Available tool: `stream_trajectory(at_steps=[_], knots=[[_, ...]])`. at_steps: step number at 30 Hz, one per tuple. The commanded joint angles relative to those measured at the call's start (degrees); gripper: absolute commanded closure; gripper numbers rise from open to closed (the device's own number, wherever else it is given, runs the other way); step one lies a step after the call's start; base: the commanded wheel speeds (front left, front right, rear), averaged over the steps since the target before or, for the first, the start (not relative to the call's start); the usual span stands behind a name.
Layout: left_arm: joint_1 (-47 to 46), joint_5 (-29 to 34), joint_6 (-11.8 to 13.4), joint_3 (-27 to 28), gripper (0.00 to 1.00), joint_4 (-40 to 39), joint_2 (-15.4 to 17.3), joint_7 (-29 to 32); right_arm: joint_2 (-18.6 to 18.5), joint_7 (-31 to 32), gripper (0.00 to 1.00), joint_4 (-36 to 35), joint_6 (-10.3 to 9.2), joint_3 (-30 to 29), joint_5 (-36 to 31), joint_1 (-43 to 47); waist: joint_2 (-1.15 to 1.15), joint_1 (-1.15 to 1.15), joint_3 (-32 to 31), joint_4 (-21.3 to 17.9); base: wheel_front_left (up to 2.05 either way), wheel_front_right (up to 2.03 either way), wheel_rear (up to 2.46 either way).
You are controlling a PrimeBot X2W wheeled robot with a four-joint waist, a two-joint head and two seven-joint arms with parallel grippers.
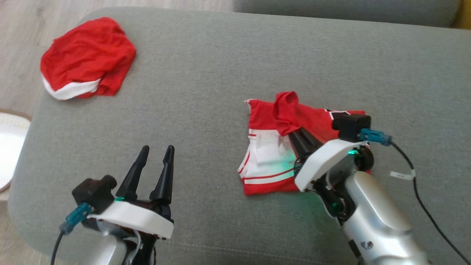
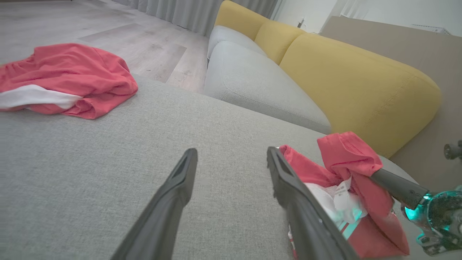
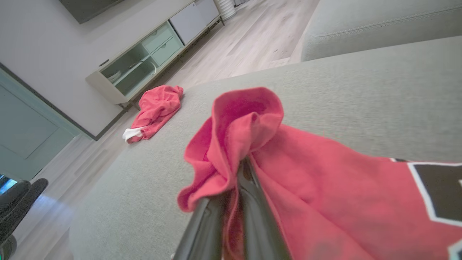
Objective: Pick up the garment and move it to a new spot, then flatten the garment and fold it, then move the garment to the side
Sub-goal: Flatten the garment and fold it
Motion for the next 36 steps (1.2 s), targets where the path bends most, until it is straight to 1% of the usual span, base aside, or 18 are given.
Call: stream_trajectory(at_steps=[1,9,10,11,12,13,21,26,29,35,36], knots=[[-2.4,0.5,-0.2,1.9,0.0,-1.8,0.4,0.0,0.9,-1.3,1.0,-0.9,0.37,2.1,1.2,-2.4,0.0,0.0,0.3,0.8,0.0,0.0,0.0],[-2.8,0.4,-0.3,1.6,0.0,-1.2,-0.3,-0.2,0.9,-6.0,1.0,7.3,0.37,9.2,7.7,-6.0,0.0,0.0,0.4,2.0,0.0,0.0,0.0],[-2.8,0.4,-0.3,1.6,0.0,-1.1,-0.3,-0.3,0.9,-6.6,0.91,8.2,0.37,9.8,8.2,-6.3,0.0,0.0,0.3,2.0,0.0,0.0,0.0],[-2.9,0.4,-0.3,1.5,0.0,-1.0,-0.4,-0.3,0.9,-6.8,0.64,9.1,0.37,10.6,8.7,-6.7,0.0,0.0,0.3,2.0,0.0,0.0,0.0],[-2.9,0.4,-0.4,1.6,0.0,-0.9,-0.4,-0.3,0.9,-7.2,0.13,9.7,0.37,11.4,9.3,-7.0,0.0,0.0,0.2,2.0,0.0,0.0,0.0],[-2.9,0.3,-0.4,1.6,0.0,-0.9,-0.4,-0.3,0.9,-7.5,0.0,10.2,0.37,12.2,10.1,-7.3,0.0,0.0,0.2,2.0,0.0,0.0,0.0],[-3.0,0.3,-0.5,1.6,0.0,-0.6,-0.3,-0.4,0.9,-10.2,0.0,10.3,0.37,18.5,15.3,-9.6,0.0,0.0,-0.2,1.0,0.0,0.0,0.0],[-2.9,0.3,-0.3,1.7,0.0,-0.8,-0.4,-0.5,0.9,-12.5,0.0,8.9,0.37,20.6,15.3,-10.9,0.0,0.0,-0.4,-0.2,0.0,0.0,0.0],[-3.0,0.2,-0.1,2.2,0.0,-1.1,-0.5,-0.6,0.9,-14.7,0.0,9.7,0.37,19.3,12.5,-12.0,0.0,0.0,-0.7,-1.0,0.0,0.0,0.0],[-2.7,0.2,0.2,3.2,0.0,-1.5,-0.5,-0.7,0.9,-17.5,0.0,14.2,0.37,11.7,4.4,-12.5,0.0,0.0,-1.2,-2.3,0.0,0.0,0.0],[-2.7,0.2,0.2,3.2,0.0,-1.5,-0.5,-0.7,0.9,-17.5,0.0,14.2,0.37,11.7,4.4,-12.5,0.0,0.0,-1.2,-2.3,0.0,0.0,0.0]])
